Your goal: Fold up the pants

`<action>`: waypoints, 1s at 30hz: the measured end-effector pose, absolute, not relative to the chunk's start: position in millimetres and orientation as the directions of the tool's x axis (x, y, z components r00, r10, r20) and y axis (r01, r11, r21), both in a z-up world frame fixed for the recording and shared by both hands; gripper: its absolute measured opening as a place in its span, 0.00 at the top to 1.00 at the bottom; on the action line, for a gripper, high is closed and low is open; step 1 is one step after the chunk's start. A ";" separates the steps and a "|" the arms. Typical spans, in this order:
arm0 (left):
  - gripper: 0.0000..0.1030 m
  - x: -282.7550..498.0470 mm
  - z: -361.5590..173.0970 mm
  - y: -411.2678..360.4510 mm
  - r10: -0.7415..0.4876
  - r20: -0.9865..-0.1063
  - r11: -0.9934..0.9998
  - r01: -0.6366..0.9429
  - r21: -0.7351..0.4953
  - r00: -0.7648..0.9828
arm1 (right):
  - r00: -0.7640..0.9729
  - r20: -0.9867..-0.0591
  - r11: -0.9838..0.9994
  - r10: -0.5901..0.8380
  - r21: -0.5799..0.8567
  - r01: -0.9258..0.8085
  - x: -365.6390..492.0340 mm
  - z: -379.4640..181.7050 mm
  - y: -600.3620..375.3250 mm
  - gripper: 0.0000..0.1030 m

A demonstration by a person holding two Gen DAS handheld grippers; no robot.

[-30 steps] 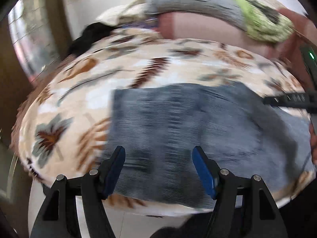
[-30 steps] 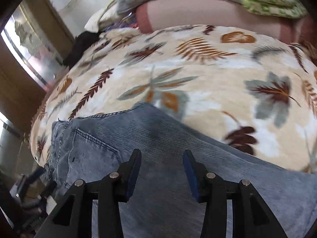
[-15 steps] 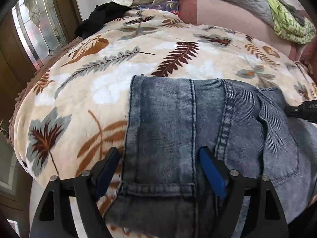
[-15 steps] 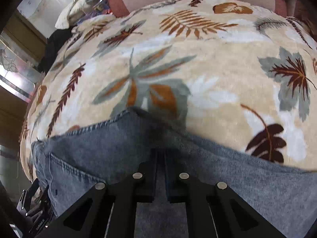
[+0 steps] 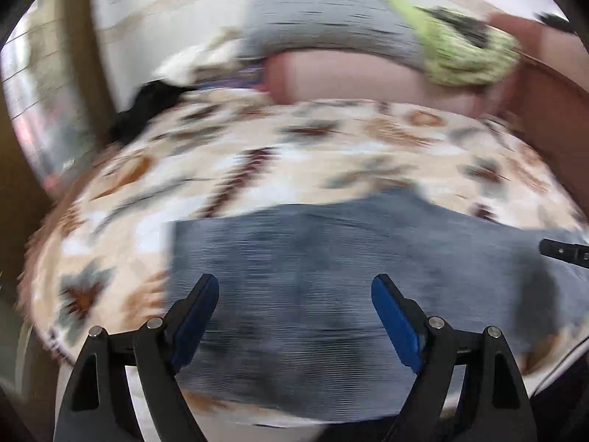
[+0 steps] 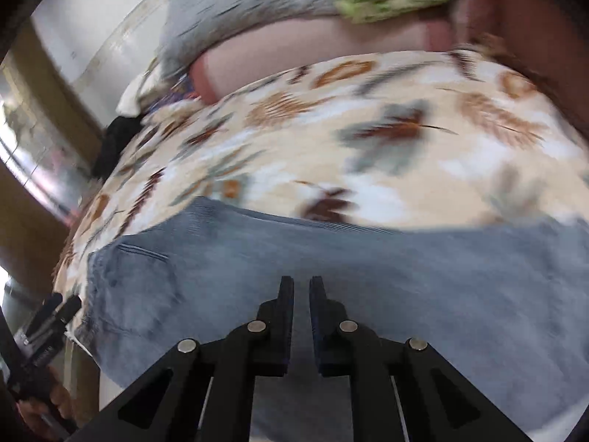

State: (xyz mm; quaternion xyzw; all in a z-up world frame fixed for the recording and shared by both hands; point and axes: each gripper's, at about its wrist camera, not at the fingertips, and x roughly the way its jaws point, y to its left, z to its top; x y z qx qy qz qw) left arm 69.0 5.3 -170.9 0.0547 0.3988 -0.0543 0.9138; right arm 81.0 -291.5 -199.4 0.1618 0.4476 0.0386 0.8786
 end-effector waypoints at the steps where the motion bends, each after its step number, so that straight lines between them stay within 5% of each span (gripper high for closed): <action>1: 0.17 69.5 -173.5 -7.0 -0.084 -0.748 0.983 0.178 0.046 0.658 | 0.604 -0.772 0.943 0.199 0.318 0.096 67.7 -198.3 -306.2 0.89; 9: 0.17 75.5 -213.8 -113.7 -0.199 -0.847 0.930 0.369 -0.004 0.492 | 0.608 -0.792 0.902 0.050 0.297 0.312 -30.1 -214.1 -428.9 0.89; 15: 0.15 84.0 -242.1 -134.8 -0.113 -0.893 0.928 0.367 0.061 0.435 | 0.576 -0.804 0.847 0.149 0.404 0.346 -37.9 -243.3 -462.6 0.90; 23: 0.16 76.9 -216.2 -144.5 -0.106 -0.885 0.916 0.391 0.090 0.452 | 0.649 -0.742 0.847 0.169 0.446 0.289 -5.3 -196.9 -479.7 0.90; 30: 0.16 78.7 -221.7 -180.5 -0.105 -0.888 0.884 0.451 0.122 0.447 | 0.603 -0.788 0.850 0.121 0.396 0.347 69.8 -217.8 -483.3 0.89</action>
